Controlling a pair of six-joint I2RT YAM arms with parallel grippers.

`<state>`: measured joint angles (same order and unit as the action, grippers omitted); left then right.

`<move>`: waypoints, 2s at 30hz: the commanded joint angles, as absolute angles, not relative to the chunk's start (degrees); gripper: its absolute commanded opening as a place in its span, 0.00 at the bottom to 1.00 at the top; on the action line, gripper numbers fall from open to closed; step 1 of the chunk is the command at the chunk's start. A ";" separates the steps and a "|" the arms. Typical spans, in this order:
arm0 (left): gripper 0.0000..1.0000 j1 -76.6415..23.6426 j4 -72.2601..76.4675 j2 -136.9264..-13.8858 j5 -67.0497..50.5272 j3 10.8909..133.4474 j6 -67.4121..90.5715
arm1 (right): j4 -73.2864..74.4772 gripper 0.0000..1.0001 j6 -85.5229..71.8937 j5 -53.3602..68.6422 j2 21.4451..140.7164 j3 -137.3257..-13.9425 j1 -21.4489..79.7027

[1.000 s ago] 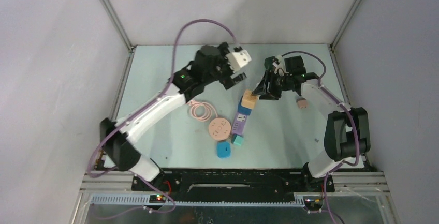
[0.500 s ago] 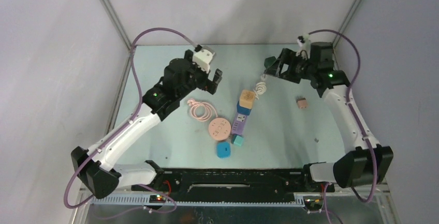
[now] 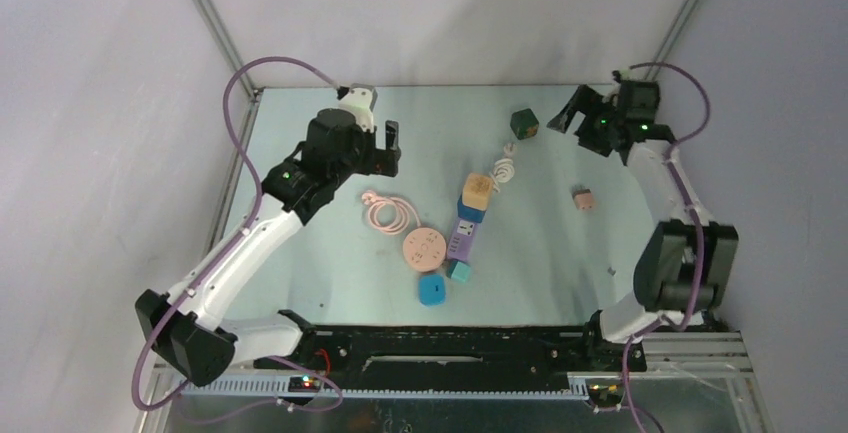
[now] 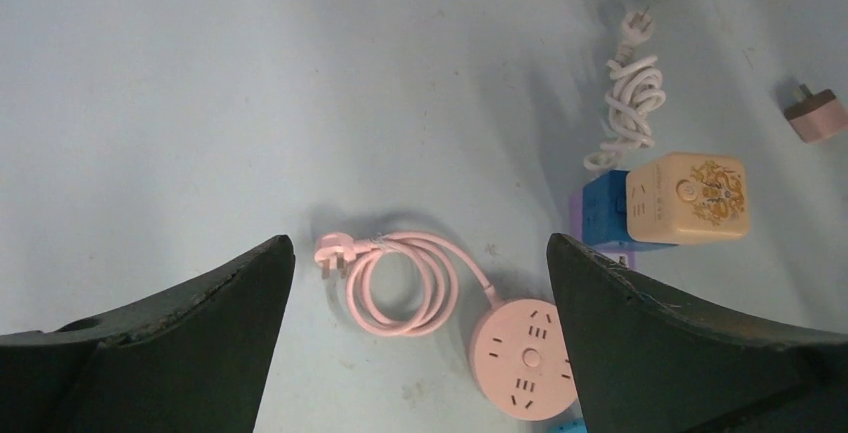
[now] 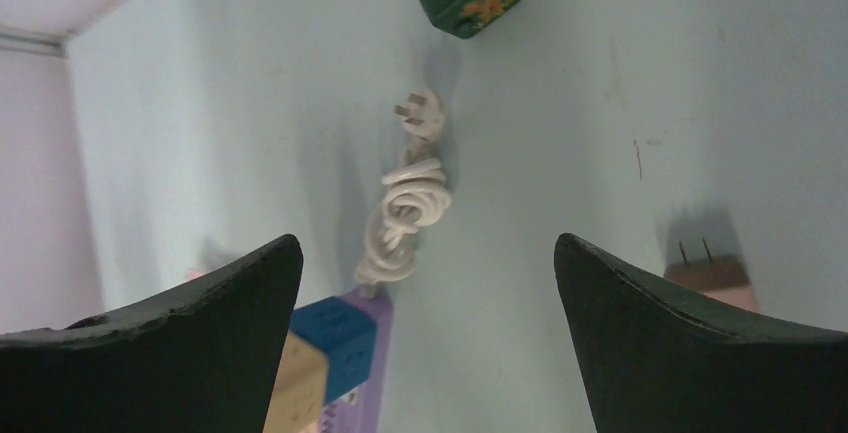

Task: Insert the plug
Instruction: Insert the plug into the socket, then pick up the plug from the center of the board.

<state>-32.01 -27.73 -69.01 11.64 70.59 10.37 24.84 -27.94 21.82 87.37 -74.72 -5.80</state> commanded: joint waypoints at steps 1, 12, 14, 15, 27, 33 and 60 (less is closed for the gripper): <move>1.00 -30.12 -30.14 -70.26 5.31 72.46 14.00 | 18.28 1.00 -23.12 13.97 96.75 -77.60 -1.27; 1.00 -29.00 -29.39 -73.42 -6.26 71.90 18.18 | 23.04 0.99 -25.66 9.55 124.20 -105.45 3.29; 1.00 -28.71 -29.50 -74.40 -8.29 72.42 18.19 | 23.79 0.99 -25.94 9.38 127.79 -110.24 3.61; 1.00 -28.52 -29.65 -75.01 -9.02 72.83 18.15 | 24.49 0.99 -25.78 9.14 130.13 -113.51 3.81; 1.00 -26.99 -32.11 -81.89 -18.25 78.61 16.56 | 34.52 0.92 -26.71 5.80 145.80 -134.48 5.39; 1.00 -26.73 -31.42 -82.06 -18.94 79.66 16.87 | 37.57 0.56 -26.61 5.94 145.96 -134.21 5.31; 1.00 -26.10 -28.58 -79.20 -23.75 80.79 21.34 | 39.62 0.67 -16.44 9.31 100.33 -77.49 10.01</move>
<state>-26.44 -30.57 -83.20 -21.71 80.99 20.21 39.27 -18.31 8.40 106.34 -78.98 8.34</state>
